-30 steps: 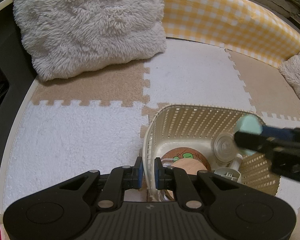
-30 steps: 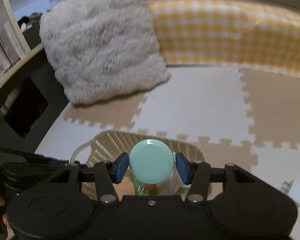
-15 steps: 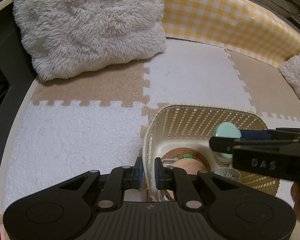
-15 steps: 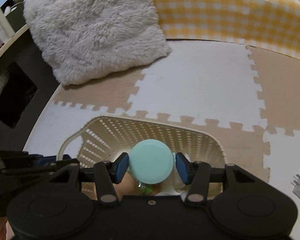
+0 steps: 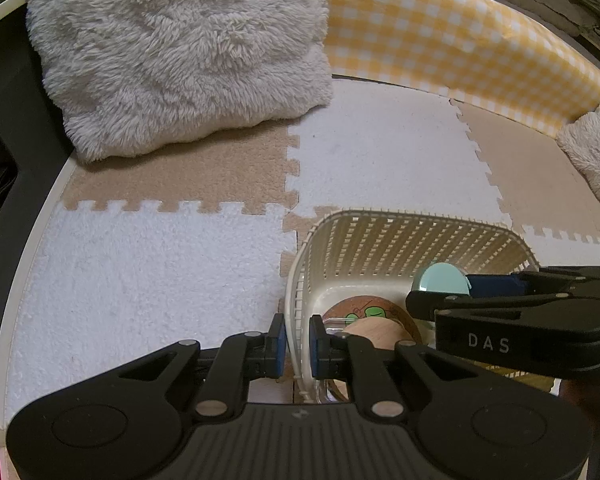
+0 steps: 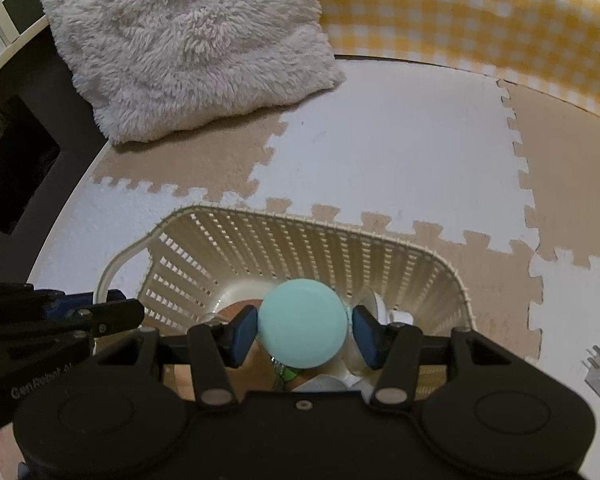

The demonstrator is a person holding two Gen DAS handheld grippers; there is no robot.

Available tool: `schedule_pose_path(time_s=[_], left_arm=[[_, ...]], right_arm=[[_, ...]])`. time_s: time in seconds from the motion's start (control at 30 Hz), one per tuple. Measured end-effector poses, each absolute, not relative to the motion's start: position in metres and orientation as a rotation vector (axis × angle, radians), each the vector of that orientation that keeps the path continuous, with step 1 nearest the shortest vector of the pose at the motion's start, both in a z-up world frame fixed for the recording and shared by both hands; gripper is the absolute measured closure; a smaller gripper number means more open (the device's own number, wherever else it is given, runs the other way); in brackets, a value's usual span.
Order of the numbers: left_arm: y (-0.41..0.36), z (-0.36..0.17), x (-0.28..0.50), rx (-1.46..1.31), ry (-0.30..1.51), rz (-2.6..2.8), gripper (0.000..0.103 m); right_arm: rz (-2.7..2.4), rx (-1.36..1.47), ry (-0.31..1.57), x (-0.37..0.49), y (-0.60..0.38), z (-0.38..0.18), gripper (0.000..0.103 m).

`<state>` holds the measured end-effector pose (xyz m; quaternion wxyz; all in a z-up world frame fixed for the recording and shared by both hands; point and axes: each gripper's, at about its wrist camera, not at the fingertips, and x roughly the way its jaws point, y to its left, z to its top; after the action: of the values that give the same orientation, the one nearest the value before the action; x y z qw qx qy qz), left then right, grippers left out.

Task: Organize rigid objects
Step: 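Lower the mint-green lid into the basket and open the right gripper, then withdraw the right gripper and move it to the white USB charger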

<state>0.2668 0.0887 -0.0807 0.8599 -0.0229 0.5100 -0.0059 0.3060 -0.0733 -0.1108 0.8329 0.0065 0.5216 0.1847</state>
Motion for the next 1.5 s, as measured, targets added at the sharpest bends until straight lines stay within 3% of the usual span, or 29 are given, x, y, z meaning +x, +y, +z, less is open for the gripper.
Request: schedule_pose_path(time_s=[0.6,0.93,1.13,1.5], left_arm=[[0.088,-0.081,0.267,-0.048,1.07,-0.013,0.092],[0.088,-0.081,0.268,-0.049,1.07,-0.013,0.092],[0.088,-0.081,0.267,-0.047,1.069,-0.013,0.092],[0.088,-0.081,0.268,-0.047,1.068,-0.013,0.092]], right_arm=[[0.41,-0.002,1.09,0.294,-0.073,-0.097,0.041],[0.411,0.003,1.059,0.288,-0.086,-0.078,0.023],[0.399,0.012,1.042,0.283,-0.099,-0.063,0.006],[0.402,0.023,0.896,0.278,-0.133,-0.015,0.0]])
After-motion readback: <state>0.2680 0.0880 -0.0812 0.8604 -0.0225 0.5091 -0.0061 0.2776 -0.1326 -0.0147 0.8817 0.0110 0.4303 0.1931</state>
